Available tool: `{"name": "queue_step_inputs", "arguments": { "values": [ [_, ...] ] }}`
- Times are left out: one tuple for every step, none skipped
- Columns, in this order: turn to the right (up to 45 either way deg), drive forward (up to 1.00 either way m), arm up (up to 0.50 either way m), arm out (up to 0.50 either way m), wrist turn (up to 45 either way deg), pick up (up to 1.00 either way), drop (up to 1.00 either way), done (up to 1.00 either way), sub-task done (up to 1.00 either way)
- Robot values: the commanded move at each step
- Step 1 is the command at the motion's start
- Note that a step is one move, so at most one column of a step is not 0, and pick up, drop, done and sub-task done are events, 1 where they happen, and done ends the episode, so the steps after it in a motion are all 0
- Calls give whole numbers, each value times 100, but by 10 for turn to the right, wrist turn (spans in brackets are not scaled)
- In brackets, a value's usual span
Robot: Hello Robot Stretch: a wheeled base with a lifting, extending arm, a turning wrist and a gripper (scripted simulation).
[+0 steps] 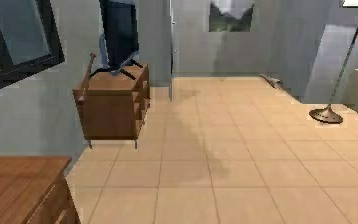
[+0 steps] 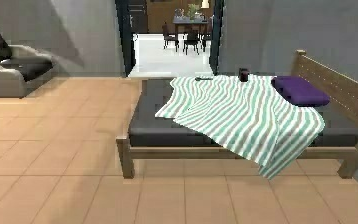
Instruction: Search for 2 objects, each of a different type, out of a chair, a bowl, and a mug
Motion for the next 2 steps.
{"name": "queue_step_inputs", "arguments": {
  "values": [
    [450, 0, 0, 0, 0, 0, 0, 0, 0],
    [390, 0, 0, 0, 0, 0, 0, 0, 0]
  ]
}}
